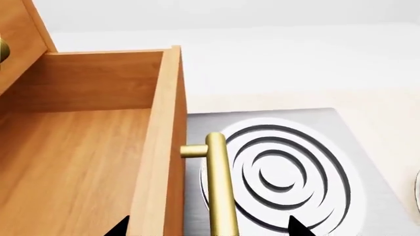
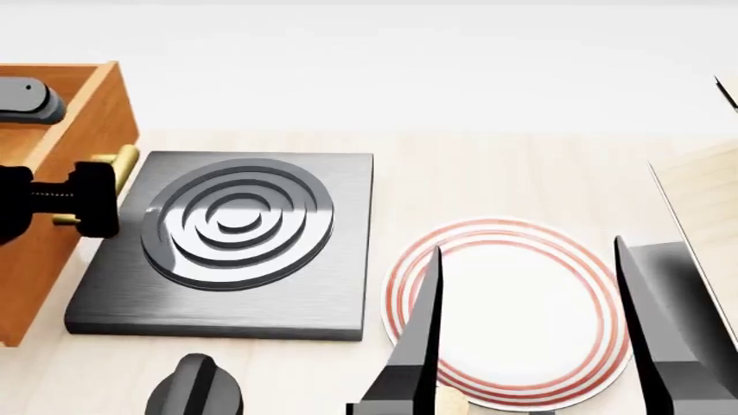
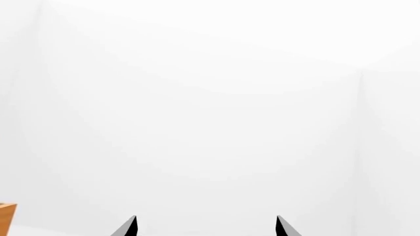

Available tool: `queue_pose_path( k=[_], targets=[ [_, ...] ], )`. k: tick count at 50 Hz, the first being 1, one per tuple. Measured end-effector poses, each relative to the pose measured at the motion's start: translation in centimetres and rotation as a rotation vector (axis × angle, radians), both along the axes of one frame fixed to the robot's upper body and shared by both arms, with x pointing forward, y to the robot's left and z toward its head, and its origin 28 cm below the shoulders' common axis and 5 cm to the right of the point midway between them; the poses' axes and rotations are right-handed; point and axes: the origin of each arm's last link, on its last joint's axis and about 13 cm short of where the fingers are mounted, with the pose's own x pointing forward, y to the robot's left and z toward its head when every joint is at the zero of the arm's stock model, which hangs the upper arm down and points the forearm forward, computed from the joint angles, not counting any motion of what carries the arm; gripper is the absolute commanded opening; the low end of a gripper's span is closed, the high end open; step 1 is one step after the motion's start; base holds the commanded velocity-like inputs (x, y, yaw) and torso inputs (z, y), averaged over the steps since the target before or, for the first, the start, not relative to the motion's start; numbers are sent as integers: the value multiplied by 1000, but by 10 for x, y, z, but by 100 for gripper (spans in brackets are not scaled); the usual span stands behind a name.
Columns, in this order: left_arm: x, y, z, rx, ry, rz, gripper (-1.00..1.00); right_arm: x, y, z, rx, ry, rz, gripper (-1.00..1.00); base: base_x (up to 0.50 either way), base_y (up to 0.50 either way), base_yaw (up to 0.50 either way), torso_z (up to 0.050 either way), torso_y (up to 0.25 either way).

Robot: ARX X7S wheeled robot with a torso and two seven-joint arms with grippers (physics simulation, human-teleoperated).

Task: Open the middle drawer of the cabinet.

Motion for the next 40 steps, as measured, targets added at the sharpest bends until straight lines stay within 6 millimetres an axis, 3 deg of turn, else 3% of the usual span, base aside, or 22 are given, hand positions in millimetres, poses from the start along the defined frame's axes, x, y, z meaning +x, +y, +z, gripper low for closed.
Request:
queue_pose_path(
  k=[40],
  targets=[
    [-9, -37, -3, -9, 0, -110, 100, 0, -1, -1, -2, 0, -1, 100, 0, 0, 0, 0, 0]
  ],
)
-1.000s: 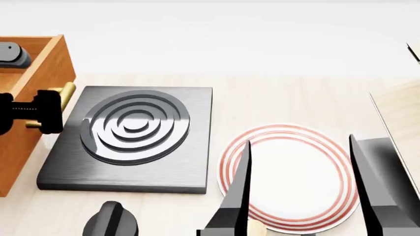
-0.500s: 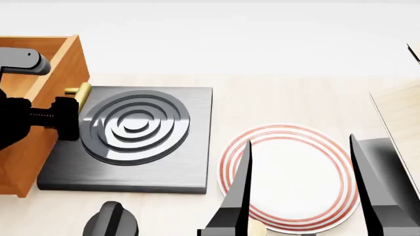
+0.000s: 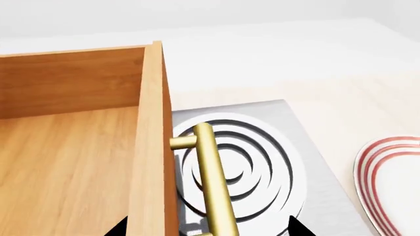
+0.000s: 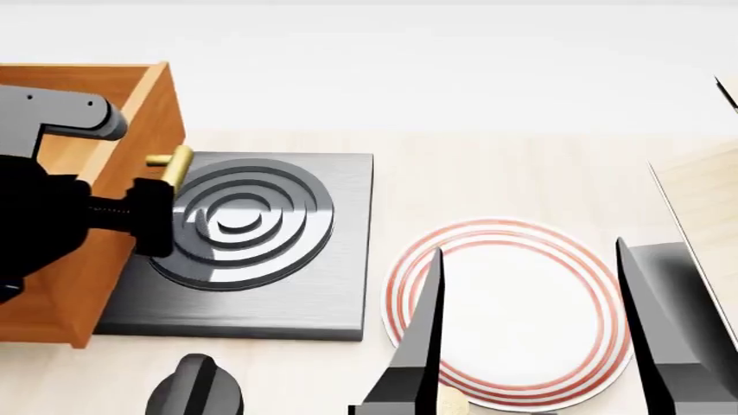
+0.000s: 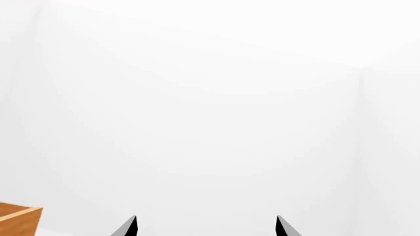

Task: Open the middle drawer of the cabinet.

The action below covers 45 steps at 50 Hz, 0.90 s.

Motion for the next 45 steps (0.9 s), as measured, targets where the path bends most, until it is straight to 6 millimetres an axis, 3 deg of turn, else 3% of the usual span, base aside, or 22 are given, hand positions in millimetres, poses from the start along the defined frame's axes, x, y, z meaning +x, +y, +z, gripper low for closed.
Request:
queue_pose_path(
  k=[45],
  targets=[
    [-24, -20, 2, 24, -72, 9, 100, 0, 0, -1, 3, 3, 3, 100, 0, 0, 0, 0, 2]
  ],
)
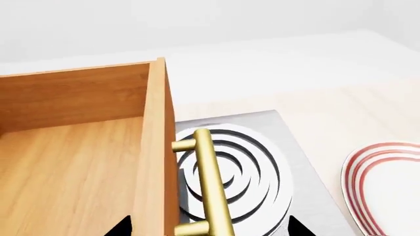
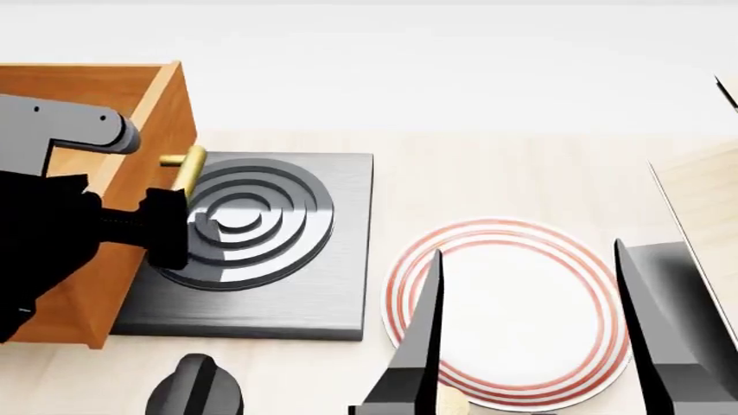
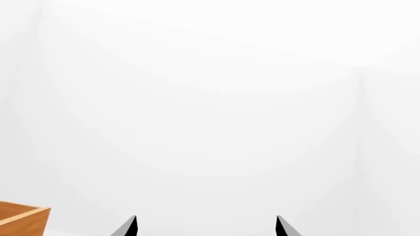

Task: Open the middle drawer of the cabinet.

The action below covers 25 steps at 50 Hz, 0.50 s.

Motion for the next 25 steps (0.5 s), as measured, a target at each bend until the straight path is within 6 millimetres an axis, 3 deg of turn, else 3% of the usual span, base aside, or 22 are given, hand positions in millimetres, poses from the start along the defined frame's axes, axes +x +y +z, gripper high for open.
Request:
queue_pose_path(
  k=[14, 25],
  targets=[
    [-17, -16, 12, -3, -182, -79, 100, 1, 1, 0, -1, 4, 4, 100, 0, 0, 0, 0, 0],
    [-39, -22, 17, 88, -430, -28, 100, 1, 1, -1, -2, 7, 7, 100, 0, 0, 0, 0, 0]
  ],
)
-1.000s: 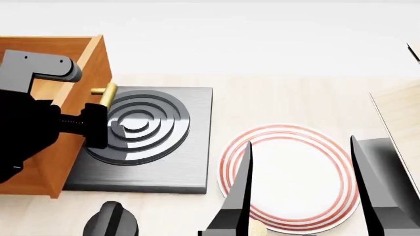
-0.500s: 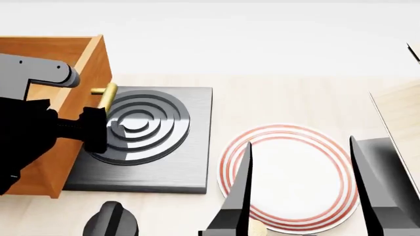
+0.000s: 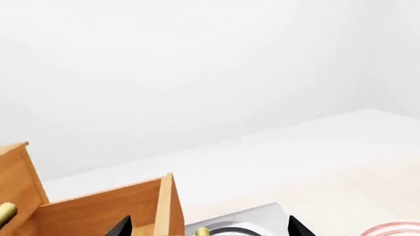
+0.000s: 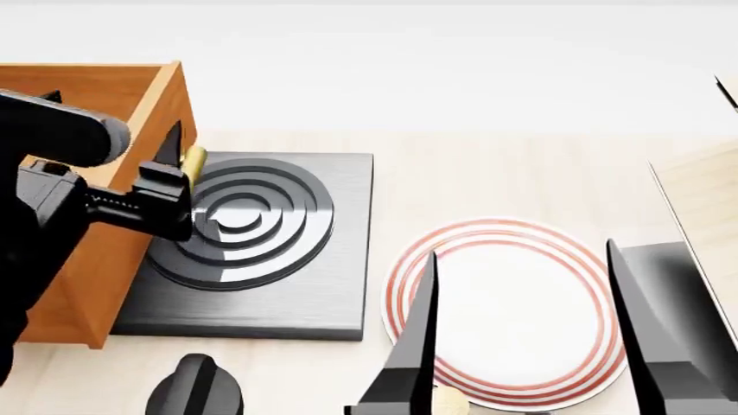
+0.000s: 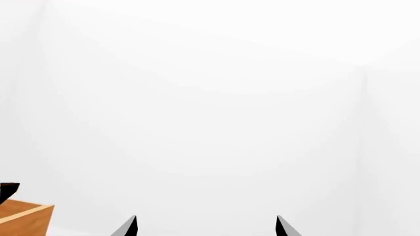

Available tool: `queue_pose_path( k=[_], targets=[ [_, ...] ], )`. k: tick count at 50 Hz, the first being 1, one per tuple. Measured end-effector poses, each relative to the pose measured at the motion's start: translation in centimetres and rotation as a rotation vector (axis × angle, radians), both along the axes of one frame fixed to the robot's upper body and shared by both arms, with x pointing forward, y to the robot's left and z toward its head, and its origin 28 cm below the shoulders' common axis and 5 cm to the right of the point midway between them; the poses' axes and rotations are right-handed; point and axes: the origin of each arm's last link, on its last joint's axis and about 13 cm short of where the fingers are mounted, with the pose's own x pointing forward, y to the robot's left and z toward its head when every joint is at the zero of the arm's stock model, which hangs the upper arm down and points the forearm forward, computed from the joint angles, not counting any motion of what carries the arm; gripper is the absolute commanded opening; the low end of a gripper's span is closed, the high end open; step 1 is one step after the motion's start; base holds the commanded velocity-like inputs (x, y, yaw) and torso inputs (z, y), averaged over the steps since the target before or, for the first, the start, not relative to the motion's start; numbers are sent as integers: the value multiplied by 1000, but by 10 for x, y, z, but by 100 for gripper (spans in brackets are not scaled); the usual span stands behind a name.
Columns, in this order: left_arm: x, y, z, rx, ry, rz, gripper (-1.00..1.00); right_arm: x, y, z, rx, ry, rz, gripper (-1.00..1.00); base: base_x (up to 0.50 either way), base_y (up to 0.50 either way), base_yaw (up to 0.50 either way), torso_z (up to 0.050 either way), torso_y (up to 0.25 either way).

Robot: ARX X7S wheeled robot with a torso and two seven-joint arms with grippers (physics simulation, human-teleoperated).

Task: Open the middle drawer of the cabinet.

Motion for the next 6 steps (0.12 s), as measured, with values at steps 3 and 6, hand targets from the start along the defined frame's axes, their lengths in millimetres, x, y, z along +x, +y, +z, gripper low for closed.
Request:
queue_pose_path(
  k=[3, 6],
  targets=[
    [-6, 0, 1, 12, -74, 19, 100, 0, 0, 0, 0, 1, 1, 100, 0, 0, 0, 0, 0],
    [-14, 0, 1, 19, -146, 34, 100, 0, 1, -1, -1, 2, 1, 100, 0, 0, 0, 0, 0]
  ],
)
